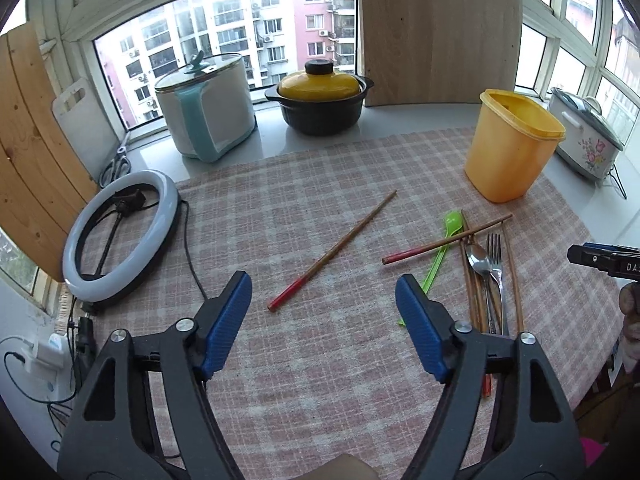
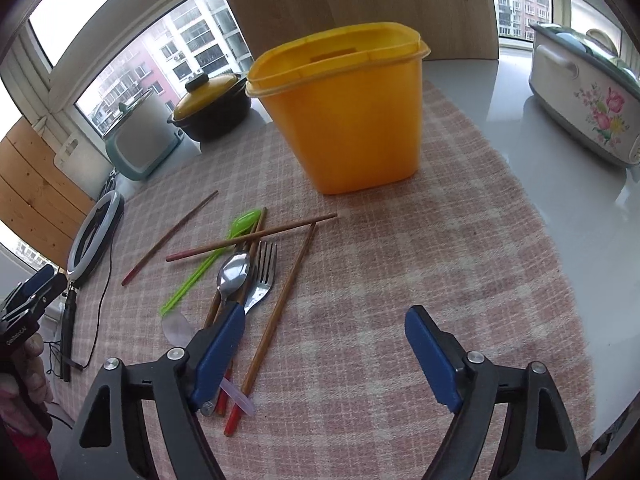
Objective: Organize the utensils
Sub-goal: 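Grasp a red-tipped wooden chopstick with the left tool while the right tool grasps another chopstick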
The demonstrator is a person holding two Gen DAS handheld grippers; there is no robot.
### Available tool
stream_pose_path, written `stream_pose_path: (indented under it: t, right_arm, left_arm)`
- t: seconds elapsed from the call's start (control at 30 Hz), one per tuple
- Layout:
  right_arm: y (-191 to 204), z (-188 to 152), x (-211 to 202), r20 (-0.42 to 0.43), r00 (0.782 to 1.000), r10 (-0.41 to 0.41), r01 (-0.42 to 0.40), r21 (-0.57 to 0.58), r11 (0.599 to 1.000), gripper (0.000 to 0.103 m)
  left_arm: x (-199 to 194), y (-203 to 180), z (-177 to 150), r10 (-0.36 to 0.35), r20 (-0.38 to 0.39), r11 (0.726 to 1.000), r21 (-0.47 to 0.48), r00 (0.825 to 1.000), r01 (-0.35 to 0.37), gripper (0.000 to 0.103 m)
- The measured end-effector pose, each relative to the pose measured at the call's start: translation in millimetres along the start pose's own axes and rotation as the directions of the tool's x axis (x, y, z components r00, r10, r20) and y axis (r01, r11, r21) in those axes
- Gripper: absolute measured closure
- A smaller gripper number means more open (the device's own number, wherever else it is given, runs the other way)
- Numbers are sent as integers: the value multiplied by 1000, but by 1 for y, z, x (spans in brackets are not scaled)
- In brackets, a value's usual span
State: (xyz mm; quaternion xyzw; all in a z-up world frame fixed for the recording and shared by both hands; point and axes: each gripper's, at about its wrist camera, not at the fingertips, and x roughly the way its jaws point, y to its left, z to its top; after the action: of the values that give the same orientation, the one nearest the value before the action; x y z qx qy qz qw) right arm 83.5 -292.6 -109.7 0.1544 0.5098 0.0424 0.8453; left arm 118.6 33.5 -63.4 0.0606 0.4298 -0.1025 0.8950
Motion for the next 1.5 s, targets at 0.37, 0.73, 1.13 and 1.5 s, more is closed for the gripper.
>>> stream_pose_path:
  t: [0.37,0.73,1.13,1.5]
  right_arm:
    - [7,13,43,-118,993,16,-9,56,998,57]
    - [9,30,83,-213,977,33,2,161,987,77]
    - [18,40,93,-220,973,-73,107,147,983,84]
    - [46,43,107,-238,957,-169,175,5,984,86]
  left_arm:
    - [82,-5,28,-113,-150,991,59,982,123,68]
    - [134,-10,48,-147,-254,977,114,956,180,82]
    - [166,-24,62,-174,-314,956,173,933,236,83]
    - [198,-40,78,-148,-303,949,226,941,222,94]
